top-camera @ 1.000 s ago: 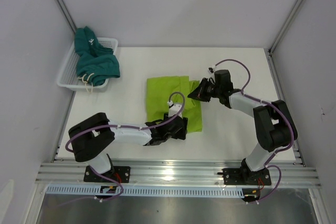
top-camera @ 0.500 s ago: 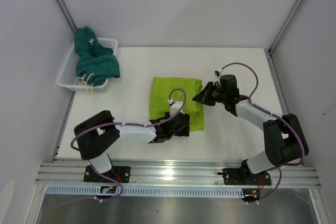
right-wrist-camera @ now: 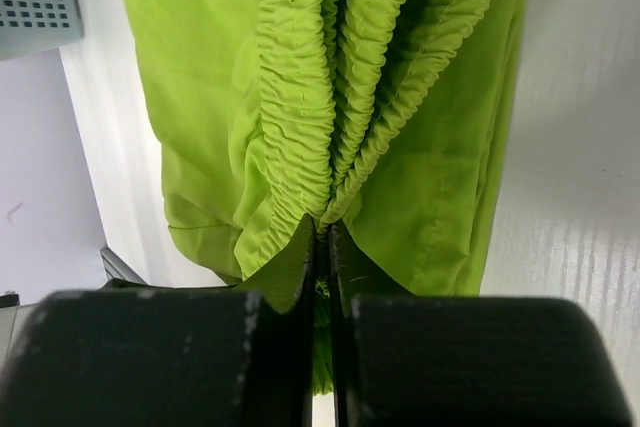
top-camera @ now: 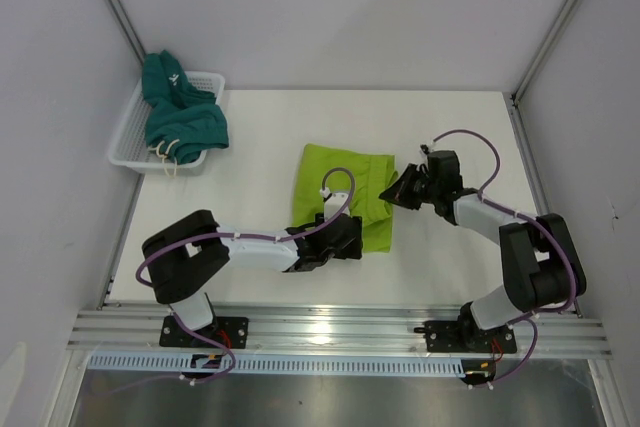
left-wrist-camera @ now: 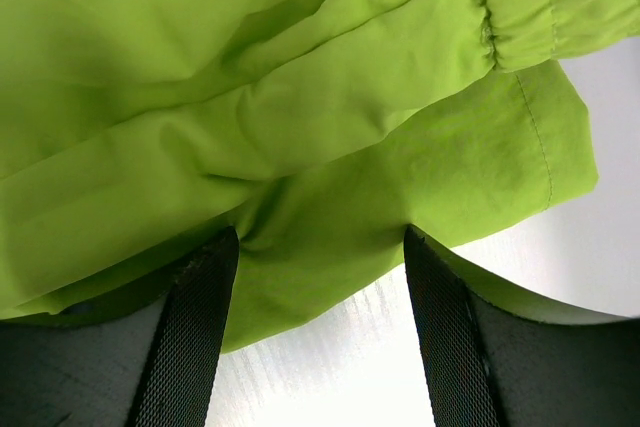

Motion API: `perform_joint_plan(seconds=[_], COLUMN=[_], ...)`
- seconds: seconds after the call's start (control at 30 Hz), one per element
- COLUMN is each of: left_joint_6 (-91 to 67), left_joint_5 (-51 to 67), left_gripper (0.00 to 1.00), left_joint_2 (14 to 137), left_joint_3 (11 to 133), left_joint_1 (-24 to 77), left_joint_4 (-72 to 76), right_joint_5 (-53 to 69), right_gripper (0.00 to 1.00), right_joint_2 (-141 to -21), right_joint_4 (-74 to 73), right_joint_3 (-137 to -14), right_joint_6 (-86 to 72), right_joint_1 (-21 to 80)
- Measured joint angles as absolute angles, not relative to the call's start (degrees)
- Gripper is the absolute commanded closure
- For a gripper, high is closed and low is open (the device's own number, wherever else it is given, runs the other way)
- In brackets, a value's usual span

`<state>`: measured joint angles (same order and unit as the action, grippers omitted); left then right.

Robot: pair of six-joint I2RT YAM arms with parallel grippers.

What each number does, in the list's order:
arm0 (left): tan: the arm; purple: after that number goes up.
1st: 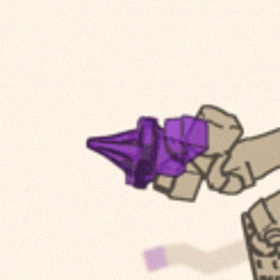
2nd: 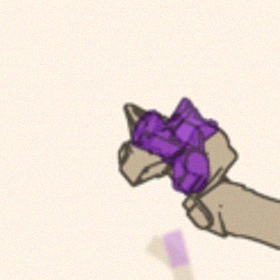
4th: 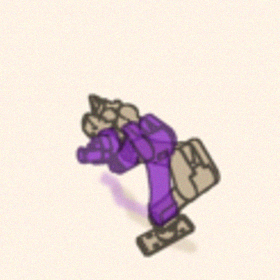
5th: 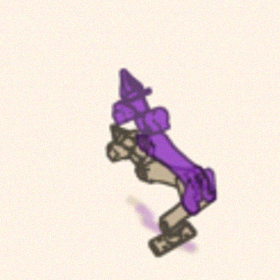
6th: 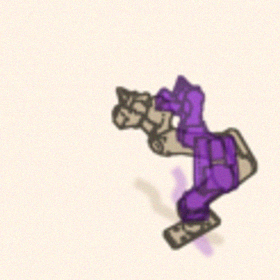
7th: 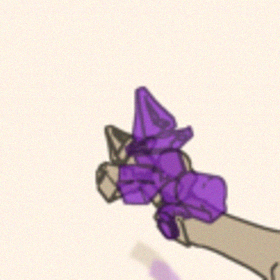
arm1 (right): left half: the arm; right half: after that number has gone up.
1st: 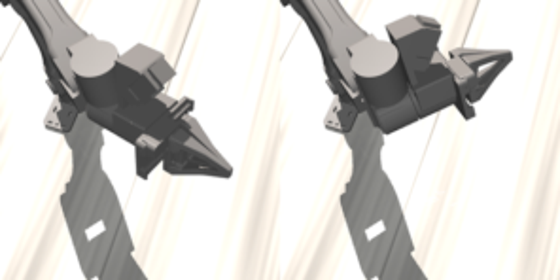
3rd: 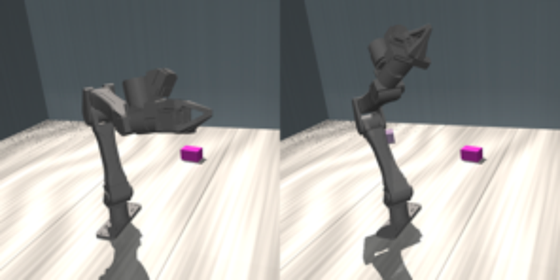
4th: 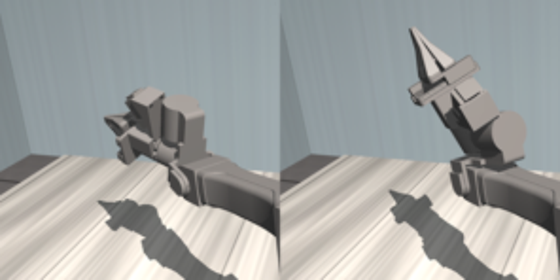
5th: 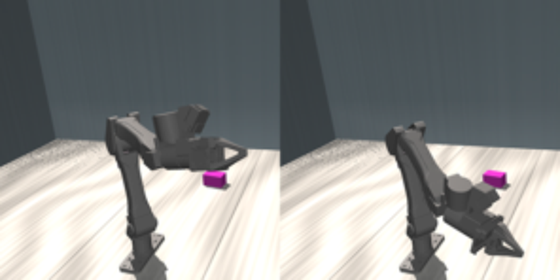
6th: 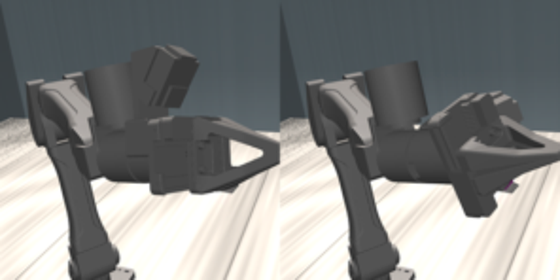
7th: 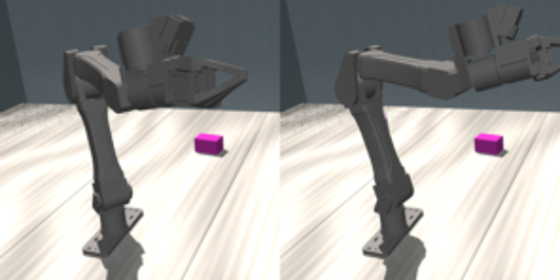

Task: Fold and stack the shorts
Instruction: Fold the shorts

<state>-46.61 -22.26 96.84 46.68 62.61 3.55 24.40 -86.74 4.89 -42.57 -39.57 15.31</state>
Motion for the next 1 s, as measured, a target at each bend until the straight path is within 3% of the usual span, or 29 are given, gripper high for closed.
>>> perform_joint_plan(seconds=[0.73, 1.0], left_joint_6=[-46.5, -44.4], left_joint_5=[-21.0, -15.0], left_gripper=[0.28, 0.22], left_joint_2=[97.6, 85.6], left_joint_3=[47.9, 49.2], left_joint_1=[62.4, 62.3], left_joint_4=[3.6, -7.4], right_joint_5=[13.7, 12.0], right_gripper=[1.00, 1.00], right_joint_2=[-88.1, -91.9], right_joint_4=[11.7, 11.6], right_joint_3=[-33.9, -37.3], right_joint_6=[-44.2, -47.1], right_joint_1=[17.3, 16.8])
